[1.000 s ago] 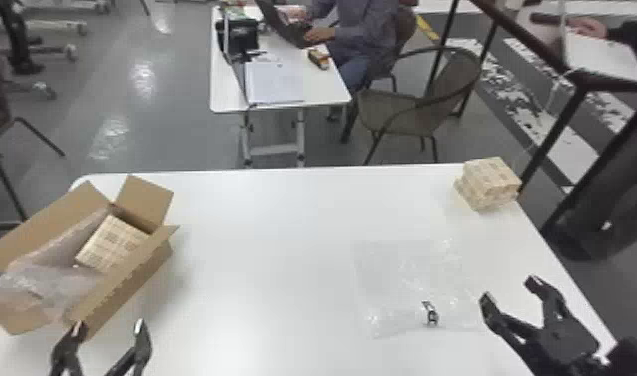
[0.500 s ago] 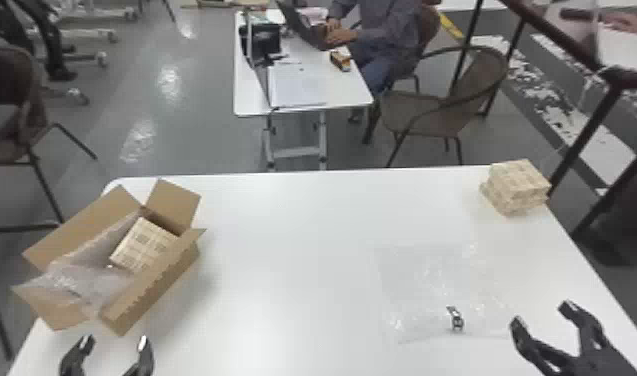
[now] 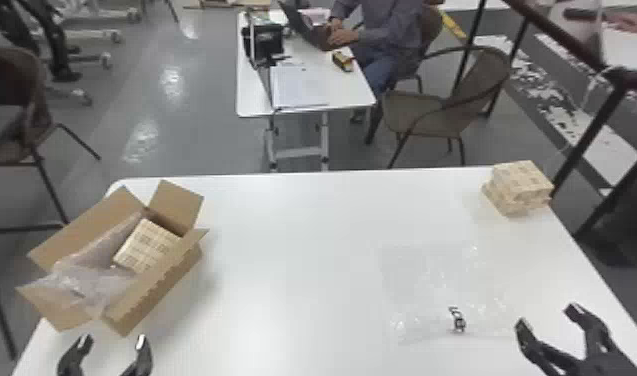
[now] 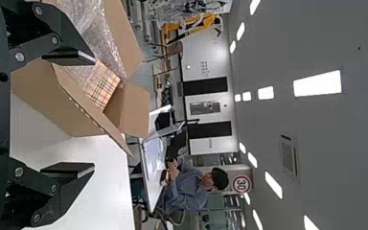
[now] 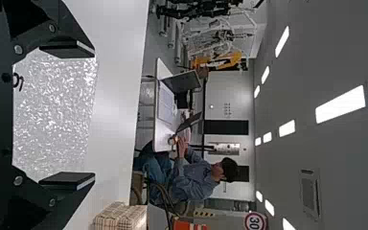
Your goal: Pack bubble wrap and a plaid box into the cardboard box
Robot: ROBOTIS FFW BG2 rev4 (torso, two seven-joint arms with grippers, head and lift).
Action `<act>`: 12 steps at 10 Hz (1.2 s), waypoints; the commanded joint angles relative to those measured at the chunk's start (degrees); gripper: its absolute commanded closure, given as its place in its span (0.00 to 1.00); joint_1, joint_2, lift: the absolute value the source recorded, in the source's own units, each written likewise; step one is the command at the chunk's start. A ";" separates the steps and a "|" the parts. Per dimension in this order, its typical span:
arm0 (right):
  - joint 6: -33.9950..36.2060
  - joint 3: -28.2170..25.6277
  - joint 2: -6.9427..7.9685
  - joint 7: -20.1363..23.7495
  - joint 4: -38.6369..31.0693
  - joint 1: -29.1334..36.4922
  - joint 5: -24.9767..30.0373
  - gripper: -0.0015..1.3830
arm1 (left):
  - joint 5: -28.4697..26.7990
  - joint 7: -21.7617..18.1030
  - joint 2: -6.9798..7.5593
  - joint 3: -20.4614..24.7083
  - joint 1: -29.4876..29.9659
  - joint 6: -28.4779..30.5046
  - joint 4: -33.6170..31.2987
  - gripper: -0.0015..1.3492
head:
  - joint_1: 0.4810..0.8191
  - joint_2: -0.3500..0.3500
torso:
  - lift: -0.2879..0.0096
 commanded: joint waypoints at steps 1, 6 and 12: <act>0.00 0.00 0.05 -0.37 0.11 0.32 -0.25 0.26 | 0.00 -0.05 -0.24 0.26 0.00 -0.02 0.00 0.35 | 0.63 0.51 | 0.98; 0.09 0.00 0.05 -0.37 0.73 0.24 -1.04 0.26 | 0.18 -0.05 -0.24 -0.09 -0.17 0.07 0.00 0.36 | 0.63 0.51 | 0.98; 0.09 0.00 0.05 -0.28 0.99 0.32 -1.48 0.26 | 0.27 -0.05 -0.24 -0.01 -0.17 0.16 0.00 0.36 | 0.63 0.51 | 0.98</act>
